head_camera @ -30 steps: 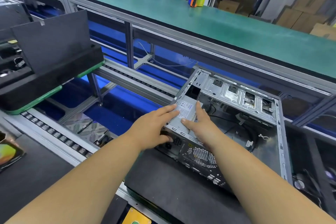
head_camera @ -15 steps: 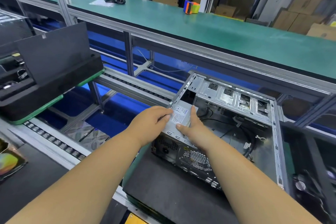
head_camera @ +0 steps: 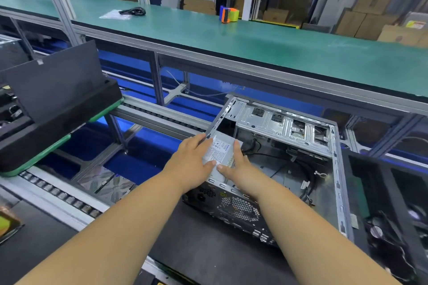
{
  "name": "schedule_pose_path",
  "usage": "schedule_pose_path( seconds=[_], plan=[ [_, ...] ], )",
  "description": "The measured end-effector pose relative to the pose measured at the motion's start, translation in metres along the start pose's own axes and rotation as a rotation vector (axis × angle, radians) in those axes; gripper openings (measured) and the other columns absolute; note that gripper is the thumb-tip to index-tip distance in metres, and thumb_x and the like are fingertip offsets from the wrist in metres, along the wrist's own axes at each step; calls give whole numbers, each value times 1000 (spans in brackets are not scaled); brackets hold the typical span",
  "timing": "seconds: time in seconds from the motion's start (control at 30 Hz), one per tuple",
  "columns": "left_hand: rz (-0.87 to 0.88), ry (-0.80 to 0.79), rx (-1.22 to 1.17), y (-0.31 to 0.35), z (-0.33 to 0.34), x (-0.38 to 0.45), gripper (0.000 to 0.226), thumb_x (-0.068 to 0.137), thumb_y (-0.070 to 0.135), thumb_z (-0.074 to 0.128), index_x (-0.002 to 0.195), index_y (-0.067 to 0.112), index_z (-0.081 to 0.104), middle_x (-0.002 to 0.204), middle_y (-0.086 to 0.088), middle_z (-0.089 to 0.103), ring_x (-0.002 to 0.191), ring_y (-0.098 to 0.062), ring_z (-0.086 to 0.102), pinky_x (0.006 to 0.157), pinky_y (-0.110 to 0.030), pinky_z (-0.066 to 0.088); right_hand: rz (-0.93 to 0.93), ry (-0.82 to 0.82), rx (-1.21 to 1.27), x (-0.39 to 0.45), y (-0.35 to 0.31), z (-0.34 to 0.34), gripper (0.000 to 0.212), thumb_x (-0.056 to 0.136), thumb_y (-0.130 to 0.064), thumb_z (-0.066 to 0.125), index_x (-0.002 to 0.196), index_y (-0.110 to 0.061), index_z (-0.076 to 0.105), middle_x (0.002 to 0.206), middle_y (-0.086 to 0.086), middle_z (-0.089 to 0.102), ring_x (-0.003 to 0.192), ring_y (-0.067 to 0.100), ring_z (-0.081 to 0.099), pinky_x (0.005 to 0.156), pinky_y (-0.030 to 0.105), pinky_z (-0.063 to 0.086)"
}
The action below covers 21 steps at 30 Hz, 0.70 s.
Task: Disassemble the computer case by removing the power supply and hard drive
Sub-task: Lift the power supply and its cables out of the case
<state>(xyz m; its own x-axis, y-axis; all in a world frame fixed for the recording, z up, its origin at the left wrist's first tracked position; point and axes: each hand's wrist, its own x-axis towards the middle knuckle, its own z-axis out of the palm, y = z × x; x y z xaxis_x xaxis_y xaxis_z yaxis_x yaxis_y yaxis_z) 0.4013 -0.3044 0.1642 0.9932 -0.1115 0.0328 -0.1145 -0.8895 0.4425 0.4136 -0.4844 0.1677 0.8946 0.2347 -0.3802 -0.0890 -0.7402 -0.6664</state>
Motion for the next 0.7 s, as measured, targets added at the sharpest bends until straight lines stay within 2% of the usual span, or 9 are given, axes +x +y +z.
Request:
schedule_pose_path(
  seconds=[0.13,0.27,0.37,0.47,0.5,0.57,0.63,0.67,0.7],
  plan=[
    [-92,-86,-26,1,-2,3,68,96,52,46,154,45,11,162,19,1,149,-14,3,114,-45,30,-30,-53,30,7,-1,-2,96,96,-55,52,151,-38,-24,166,7,-9,151,27,16,118,44,26],
    [-163,-159,-154,1,-5,7,73,93,52,50,152,50,6,159,12,17,133,-19,41,103,-40,42,-70,-70,83,11,-1,-2,99,95,-53,54,152,-34,-25,167,4,-4,145,26,30,110,37,39],
    [-193,-193,-235,0,-7,8,79,88,55,57,149,56,6,150,6,31,120,-17,51,100,-39,46,-62,-65,35,11,7,0,100,93,-58,53,151,-36,-25,167,3,5,142,27,35,110,39,37],
    [-197,-193,-268,-1,-8,9,84,85,55,61,147,59,6,144,4,37,117,-18,52,98,-37,46,-50,-57,3,12,10,1,99,92,-64,50,151,-39,-26,166,4,12,97,16,52,80,30,42],
    [-196,-190,-282,-1,-8,9,84,84,55,62,147,59,7,143,4,39,117,-17,52,97,-36,47,-51,-52,-10,12,10,1,98,92,-64,49,150,-39,-26,165,5,15,78,6,41,66,24,36],
    [-198,-181,-326,-4,-8,8,86,82,55,65,148,58,10,140,4,42,115,-16,52,97,-34,47,-61,-29,-50,13,12,3,96,94,-63,48,150,-39,-26,164,6,20,66,-2,25,56,20,26],
    [-199,-176,-361,-6,-7,8,87,80,55,68,148,58,13,137,5,45,114,-15,53,98,-34,48,-71,-11,-78,11,12,4,93,95,-62,46,149,-42,-27,165,6,13,84,3,50,67,25,42],
    [-196,-175,-373,-7,-6,9,88,79,56,69,148,59,14,137,6,46,114,-14,54,98,-34,48,-61,-2,-76,10,12,5,92,95,-62,46,148,-44,-27,167,5,4,110,14,57,83,32,47],
    [-193,-172,-384,-7,-6,9,88,79,56,70,147,59,15,137,7,46,114,-14,54,97,-34,48,-43,13,-80,9,13,5,90,95,-61,46,149,-45,-24,167,4,-5,133,25,46,97,39,44]
  ],
)
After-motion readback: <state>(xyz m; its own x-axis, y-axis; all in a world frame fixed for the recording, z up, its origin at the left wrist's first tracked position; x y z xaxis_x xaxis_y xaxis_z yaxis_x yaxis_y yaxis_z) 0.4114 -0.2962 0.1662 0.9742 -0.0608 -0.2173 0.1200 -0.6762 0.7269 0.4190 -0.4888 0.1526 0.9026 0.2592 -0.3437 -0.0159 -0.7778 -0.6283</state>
